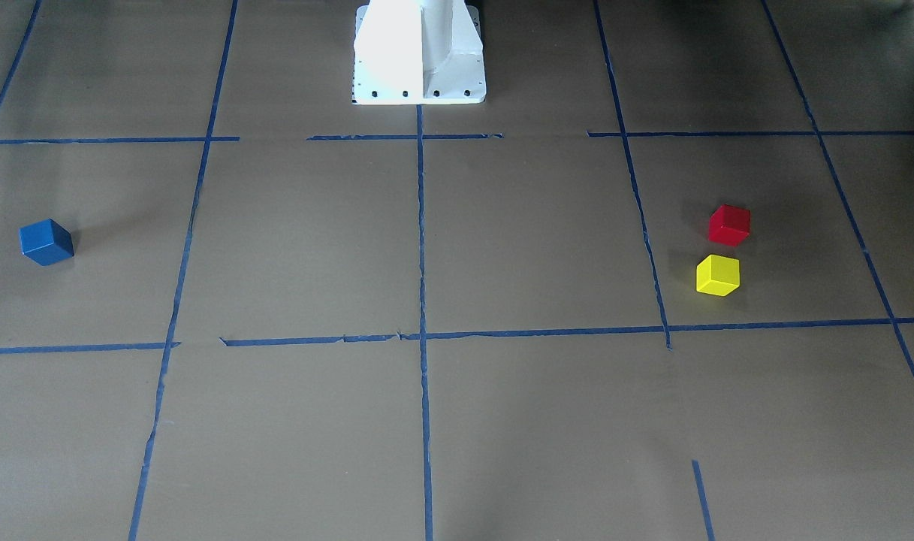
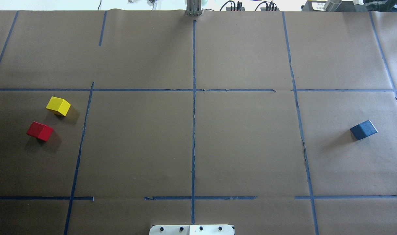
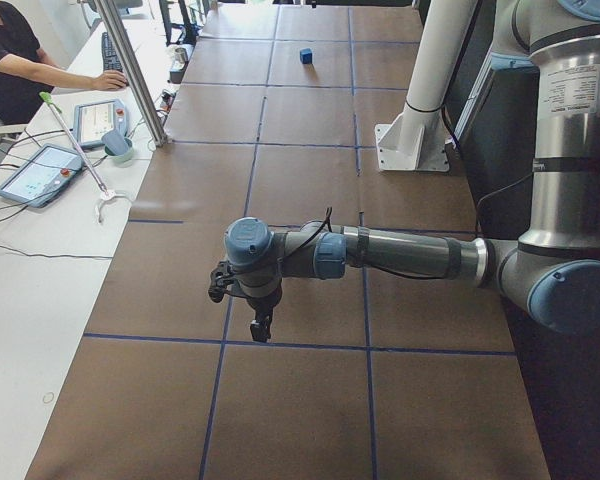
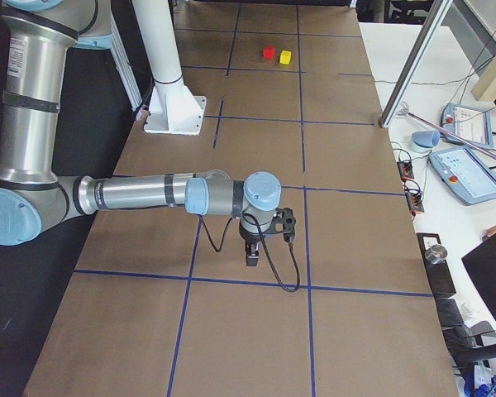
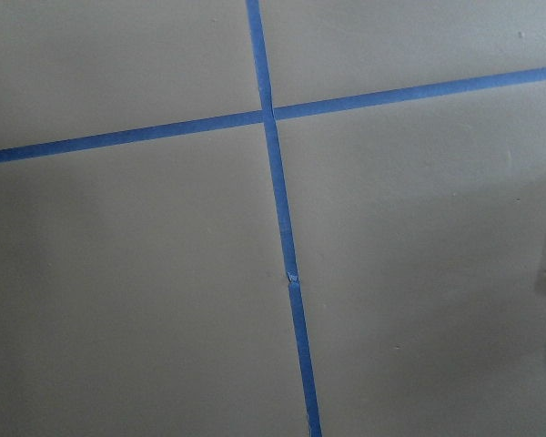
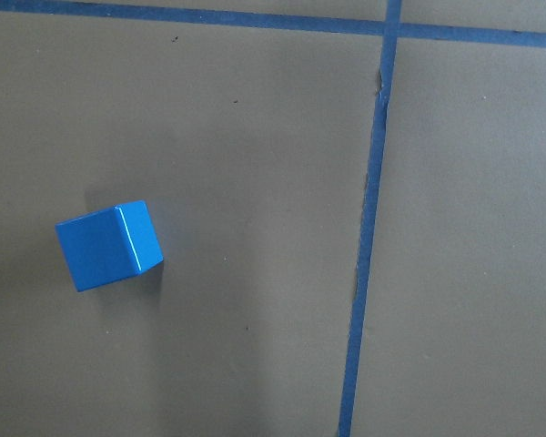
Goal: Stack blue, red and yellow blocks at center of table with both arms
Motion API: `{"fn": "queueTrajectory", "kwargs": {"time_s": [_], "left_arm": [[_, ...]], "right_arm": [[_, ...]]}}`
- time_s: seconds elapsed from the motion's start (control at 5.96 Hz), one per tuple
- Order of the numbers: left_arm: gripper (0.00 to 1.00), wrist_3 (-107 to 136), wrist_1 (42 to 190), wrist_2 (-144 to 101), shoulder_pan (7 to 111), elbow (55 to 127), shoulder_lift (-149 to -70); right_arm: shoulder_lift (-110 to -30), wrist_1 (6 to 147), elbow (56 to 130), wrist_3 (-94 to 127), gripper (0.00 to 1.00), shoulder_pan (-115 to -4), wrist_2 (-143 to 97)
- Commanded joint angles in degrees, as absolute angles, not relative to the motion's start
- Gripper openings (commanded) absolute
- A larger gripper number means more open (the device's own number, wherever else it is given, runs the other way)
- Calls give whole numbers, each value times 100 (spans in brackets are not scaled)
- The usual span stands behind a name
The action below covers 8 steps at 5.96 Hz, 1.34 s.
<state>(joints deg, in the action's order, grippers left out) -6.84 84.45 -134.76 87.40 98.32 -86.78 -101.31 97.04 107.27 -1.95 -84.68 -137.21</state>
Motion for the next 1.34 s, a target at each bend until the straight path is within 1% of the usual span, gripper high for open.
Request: {"fn": "queueTrajectory", "kwargs": {"time_s": [0.0,1.01,1.17], "left_arm": [[100,-659,8664,-13352,8763,9904,-8570],[100,-694,8692,-13394,8771,9871,-8508],[100,-677,8692,-13403,8763,9975,-8464]], "right_arm": [[-10090,9694,10740,-193,100,-8464,-13728],[-9967,9686,10775,-246,100,-8446,-13755],[-9967,9686,10784,-246,100,-8351,-13755]]}}
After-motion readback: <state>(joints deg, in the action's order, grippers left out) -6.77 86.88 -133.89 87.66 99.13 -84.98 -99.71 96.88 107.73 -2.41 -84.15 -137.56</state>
